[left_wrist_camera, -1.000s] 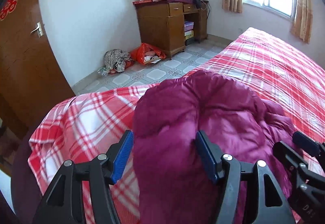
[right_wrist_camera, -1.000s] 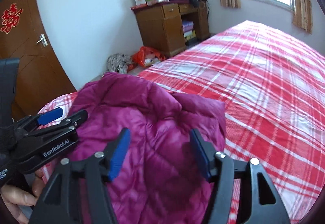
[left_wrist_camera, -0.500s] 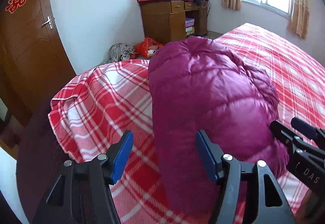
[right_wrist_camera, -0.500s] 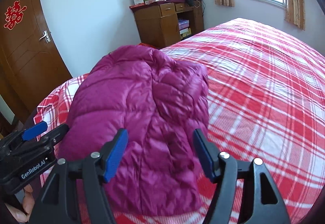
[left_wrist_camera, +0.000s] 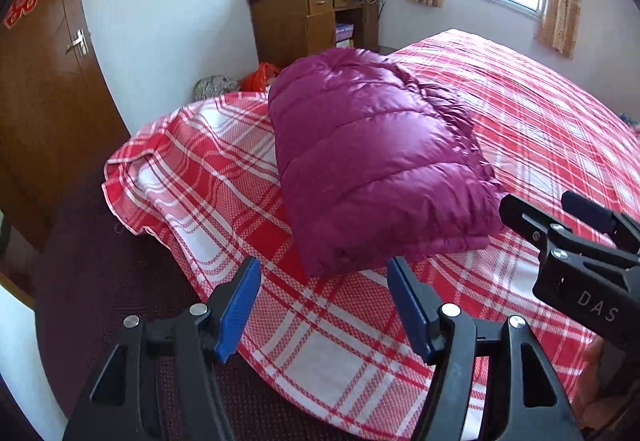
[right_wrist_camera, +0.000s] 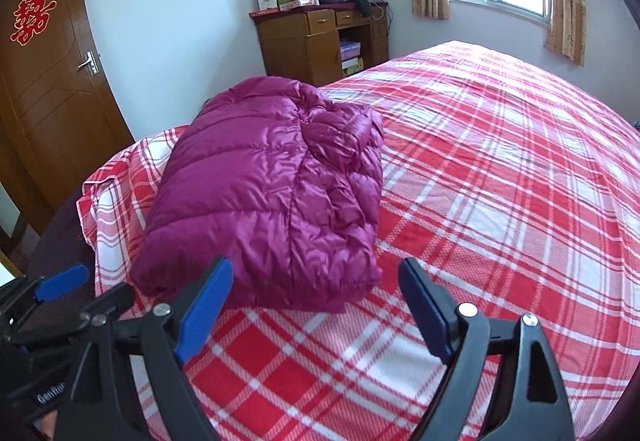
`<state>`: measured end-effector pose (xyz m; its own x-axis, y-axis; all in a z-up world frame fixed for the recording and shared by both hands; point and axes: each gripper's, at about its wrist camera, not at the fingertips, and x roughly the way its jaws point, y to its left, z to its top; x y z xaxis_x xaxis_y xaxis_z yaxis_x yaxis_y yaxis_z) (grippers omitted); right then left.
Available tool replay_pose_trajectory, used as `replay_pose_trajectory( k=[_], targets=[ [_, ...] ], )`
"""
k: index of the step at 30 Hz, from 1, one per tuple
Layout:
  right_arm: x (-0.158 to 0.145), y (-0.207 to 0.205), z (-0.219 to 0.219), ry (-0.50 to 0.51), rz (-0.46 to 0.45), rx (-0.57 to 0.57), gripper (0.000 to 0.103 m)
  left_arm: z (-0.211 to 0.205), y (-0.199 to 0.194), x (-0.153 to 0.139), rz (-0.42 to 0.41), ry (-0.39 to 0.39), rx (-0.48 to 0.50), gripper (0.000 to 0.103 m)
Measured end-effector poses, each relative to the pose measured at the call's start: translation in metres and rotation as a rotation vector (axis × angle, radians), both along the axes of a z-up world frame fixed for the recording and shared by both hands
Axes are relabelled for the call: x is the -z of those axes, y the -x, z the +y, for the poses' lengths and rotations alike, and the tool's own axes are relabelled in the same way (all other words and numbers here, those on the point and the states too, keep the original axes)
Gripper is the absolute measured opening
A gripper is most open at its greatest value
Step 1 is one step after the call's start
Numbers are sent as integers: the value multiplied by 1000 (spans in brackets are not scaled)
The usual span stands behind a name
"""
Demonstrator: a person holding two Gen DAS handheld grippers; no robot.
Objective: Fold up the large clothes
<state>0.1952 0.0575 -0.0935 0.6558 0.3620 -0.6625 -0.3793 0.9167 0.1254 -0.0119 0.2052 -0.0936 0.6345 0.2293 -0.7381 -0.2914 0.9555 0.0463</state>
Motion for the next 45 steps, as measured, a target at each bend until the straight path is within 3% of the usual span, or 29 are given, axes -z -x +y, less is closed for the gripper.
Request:
replay_pose_trajectory(
  k=[6, 9, 15, 23, 28, 35, 45],
  targets=[
    [-26, 23, -20, -31, -54, 45, 95, -9, 23, -32, -81, -59, -15, 67],
    [-39, 32, -25, -55, -93, 60, 96, -8, 35, -51, -159, -81, -26, 68],
    [-65, 50, -30, -81, -175, 82, 97, -9, 54, -80, -272, -130, -39, 77],
    [-99, 83, -33, -92, -354, 100, 103, -7, 72, -106, -376, -143, -56, 82],
    [-111, 100, -33, -87, -457, 106, 103, -8, 81, -111, -415, -159, -81, 86],
    [-119, 109, -41, -113, -518, 140, 103, -9, 88, -117, -442, -153, -85, 87],
    [-117, 108, -46, -120, -515, 149, 103, -16, 95, -123, -475, -181, -81, 87]
  ],
)
